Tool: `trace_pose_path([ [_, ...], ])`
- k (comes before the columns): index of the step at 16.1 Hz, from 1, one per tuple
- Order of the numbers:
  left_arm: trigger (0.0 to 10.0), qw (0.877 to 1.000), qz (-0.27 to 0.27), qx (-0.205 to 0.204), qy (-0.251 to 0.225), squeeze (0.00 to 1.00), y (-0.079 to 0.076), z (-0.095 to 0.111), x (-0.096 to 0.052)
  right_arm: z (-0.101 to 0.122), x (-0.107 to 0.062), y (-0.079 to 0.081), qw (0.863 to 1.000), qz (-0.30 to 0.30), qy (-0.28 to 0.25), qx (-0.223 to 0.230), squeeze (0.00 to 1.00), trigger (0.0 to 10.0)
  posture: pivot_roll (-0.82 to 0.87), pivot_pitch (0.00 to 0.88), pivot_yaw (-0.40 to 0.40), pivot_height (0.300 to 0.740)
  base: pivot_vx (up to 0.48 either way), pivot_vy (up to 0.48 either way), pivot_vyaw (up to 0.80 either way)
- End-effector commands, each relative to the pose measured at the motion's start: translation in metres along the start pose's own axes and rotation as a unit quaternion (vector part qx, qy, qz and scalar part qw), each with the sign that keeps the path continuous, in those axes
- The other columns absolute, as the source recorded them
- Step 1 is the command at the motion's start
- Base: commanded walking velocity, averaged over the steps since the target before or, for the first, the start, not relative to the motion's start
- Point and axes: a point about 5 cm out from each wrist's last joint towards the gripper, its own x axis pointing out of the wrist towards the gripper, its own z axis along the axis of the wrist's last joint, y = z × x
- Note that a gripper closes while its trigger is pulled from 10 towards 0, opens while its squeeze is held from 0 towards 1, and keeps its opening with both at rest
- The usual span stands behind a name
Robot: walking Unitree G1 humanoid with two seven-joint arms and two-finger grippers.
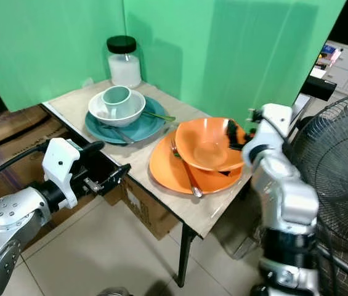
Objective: Setting the table
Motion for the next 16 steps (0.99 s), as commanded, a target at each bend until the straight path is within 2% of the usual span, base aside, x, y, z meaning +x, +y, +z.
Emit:
trace_pose_path([
  [1, 10.0, 1.0, -0.021, 0.003, 0.0, 0.0, -0.003, 0.004, 0.001, -0.004, 0.001, -0.012, 0.999, -0.027, 0.038, 0.015, 0.0, 10.0, 0.21, 0.0, -0.004, 0.74, 0.0, 0.0, 0.0],
  [2, 10.0, 0.999, -0.036, 0.0, 0.005, 0.0, -0.004, 0.003, 0.0, -0.009, 0.001, -0.021, 0.994, -0.022, 0.087, 0.064, 0.0, 10.0, 0.21, 0.0, -0.006, 0.74, 0.0, 0.0, 0.0],
  [3, 10.0, 0.999, -0.045, -0.004, 0.006, 0.0, -0.005, 0.002, -0.001, -0.013, 0.001, -0.018, 0.988, 0.008, 0.118, 0.101, 0.0, 10.0, 0.21, 0.0, -0.003, 0.74, 0.0, 0.0, 0.0],
  [6, 10.0, 0.998, -0.065, -0.022, 0.001, 0.0, -0.006, 0.005, -0.003, -0.019, 0.002, -0.009, 0.975, 0.037, 0.158, 0.154, 0.0, 10.0, 0.21, 0.0, -0.002, 0.74, 0.0, 0.0, 0.0],
  [7, 10.0, 0.997, -0.068, -0.022, 0.002, 0.0, -0.005, 0.006, -0.003, -0.023, 0.004, -0.005, 0.967, 0.043, 0.17, 0.183, 0.0, 6.6, 0.21, 0.0, -0.001, 0.74, 0.0, 0.0, 0.0],
  [8, 10.0, 0.997, -0.071, -0.021, 0.004, 0.0, -0.005, 0.005, -0.003, -0.025, 0.005, -0.002, 0.96, 0.048, 0.176, 0.212, 0.0, 1.0, 0.21, 0.0, -0.001, 0.74, 0.0, 0.0, 0.0],
  [9, 10.0, 0.997, -0.078, -0.02, 0.01, 0.0, -0.006, 0.004, -0.004, -0.027, 0.005, 0.002, 0.954, 0.055, 0.181, 0.231, 0.0, 0.0, 0.21, 0.0, 0.0, 0.74, 0.0, 0.0, 0.0],
  [11, 10.0, 0.995, -0.091, -0.023, 0.021, 0.0, -0.008, 0.002, -0.006, -0.032, 0.004, 0.009, 0.947, 0.068, 0.196, 0.245, 0.0, 0.0, 0.21, 0.0, 0.001, 0.74, 0.0, 0.0, 0.0],
  [16, 10.0, 0.996, -0.087, -0.019, 0.026, 0.0, -0.005, 0.002, -0.007, -0.03, 0.007, 0.01, 0.943, 0.061, 0.185, 0.269, 0.0, 0.0, 0.21, 0.0, 0.0, 0.74, 0.0, 0.0, 0.0],
])
